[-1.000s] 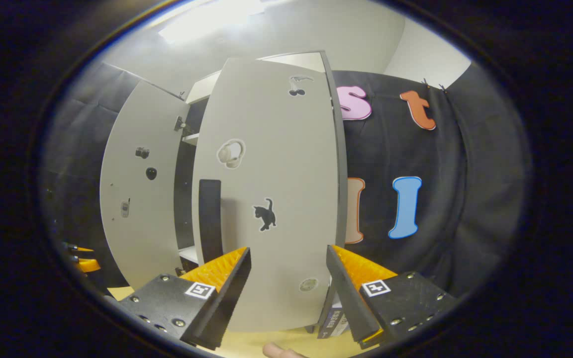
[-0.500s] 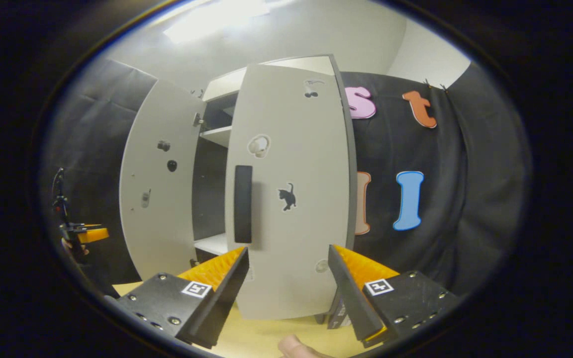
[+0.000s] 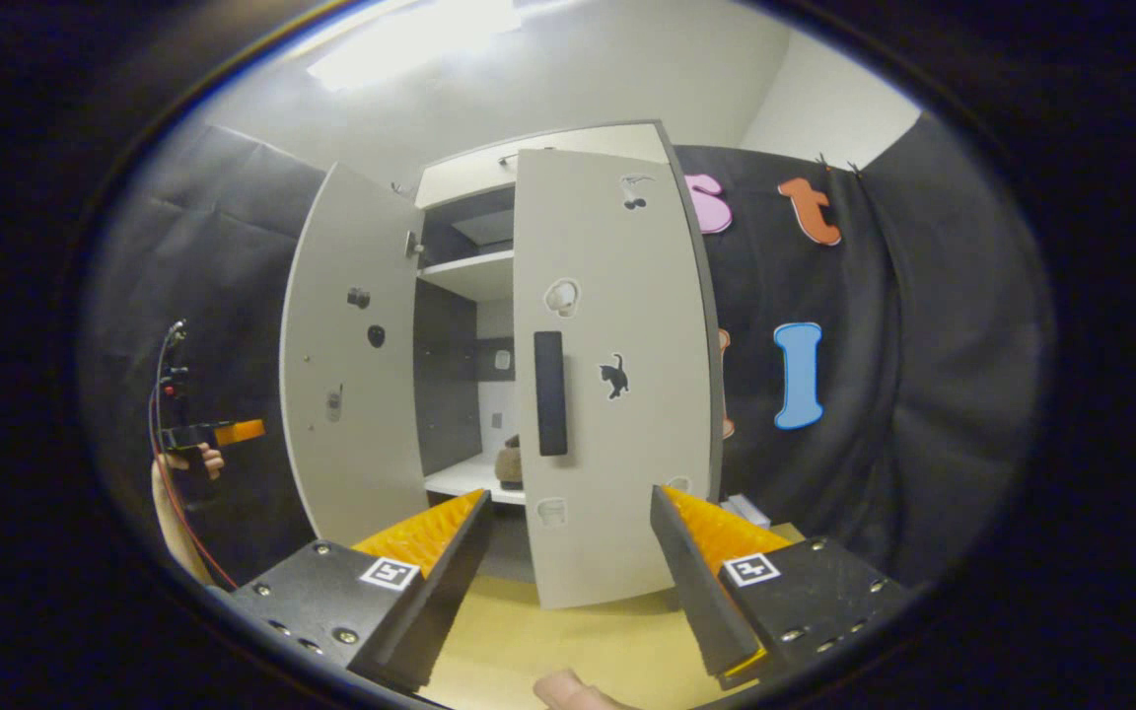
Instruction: Grab one shoe with the right hand and put it into the shoe cabinet, grab the other shoe with the left hand and put it into the shoe cabinet; then close the right door with the right hand and the left door with the left hand.
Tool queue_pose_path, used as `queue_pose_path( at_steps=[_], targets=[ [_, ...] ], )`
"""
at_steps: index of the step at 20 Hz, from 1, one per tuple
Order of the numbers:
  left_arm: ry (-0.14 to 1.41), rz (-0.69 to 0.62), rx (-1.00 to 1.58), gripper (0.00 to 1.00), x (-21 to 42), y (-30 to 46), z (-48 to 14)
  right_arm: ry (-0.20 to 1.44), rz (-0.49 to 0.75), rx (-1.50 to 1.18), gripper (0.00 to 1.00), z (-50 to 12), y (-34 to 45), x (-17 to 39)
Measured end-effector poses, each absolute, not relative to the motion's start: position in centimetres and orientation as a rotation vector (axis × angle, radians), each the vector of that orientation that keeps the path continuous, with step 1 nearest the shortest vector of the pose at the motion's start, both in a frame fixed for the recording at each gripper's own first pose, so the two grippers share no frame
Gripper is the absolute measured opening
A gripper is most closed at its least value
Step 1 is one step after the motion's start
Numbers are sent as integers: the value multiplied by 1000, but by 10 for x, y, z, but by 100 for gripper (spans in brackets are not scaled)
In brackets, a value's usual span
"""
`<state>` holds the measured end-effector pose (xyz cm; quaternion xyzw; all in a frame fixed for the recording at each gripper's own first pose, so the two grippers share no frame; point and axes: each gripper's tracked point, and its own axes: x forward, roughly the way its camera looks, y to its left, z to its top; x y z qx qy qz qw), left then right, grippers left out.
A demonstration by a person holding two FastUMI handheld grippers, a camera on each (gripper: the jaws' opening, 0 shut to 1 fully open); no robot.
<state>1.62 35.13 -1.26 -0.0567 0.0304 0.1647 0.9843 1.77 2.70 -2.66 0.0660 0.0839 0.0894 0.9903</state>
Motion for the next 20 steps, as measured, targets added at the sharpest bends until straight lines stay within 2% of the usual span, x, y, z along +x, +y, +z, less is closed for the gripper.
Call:
queue_pose_path(
  at_steps=[3,4,6,7,8,9,11,13,14,16,18,19,20],
  targets=[
    [50,308,-51,93,39,361,5,173,210,166,96,-15,42,2],
    [64,308,-41,96,46,362,5,162,205,150,96,-9,41,0],
    [101,304,-18,93,62,355,6,132,197,121,96,-2,40,-5],
    [117,301,-1,96,68,351,6,126,194,110,96,-2,40,-7],
    [134,295,11,93,77,346,6,125,191,101,96,-4,41,-9],
    [157,282,12,93,83,338,3,129,193,97,99,-6,41,-11],
    [172,231,-14,96,92,312,5,136,190,93,96,-8,40,-15],
    [173,142,-63,94,97,271,6,131,187,86,99,-7,36,-18],
    [168,119,-71,94,100,254,5,128,190,84,96,-7,37,-19],
    [152,172,-14,84,96,253,13,130,188,89,96,-12,33,-21],
    [132,201,24,84,96,246,18,138,188,99,96,-15,31,-20],
    [131,205,37,88,93,239,17,140,185,103,96,-16,28,-18],
    [125,203,46,84,88,231,18,141,177,108,96,-17,25,-18]
  ],
)
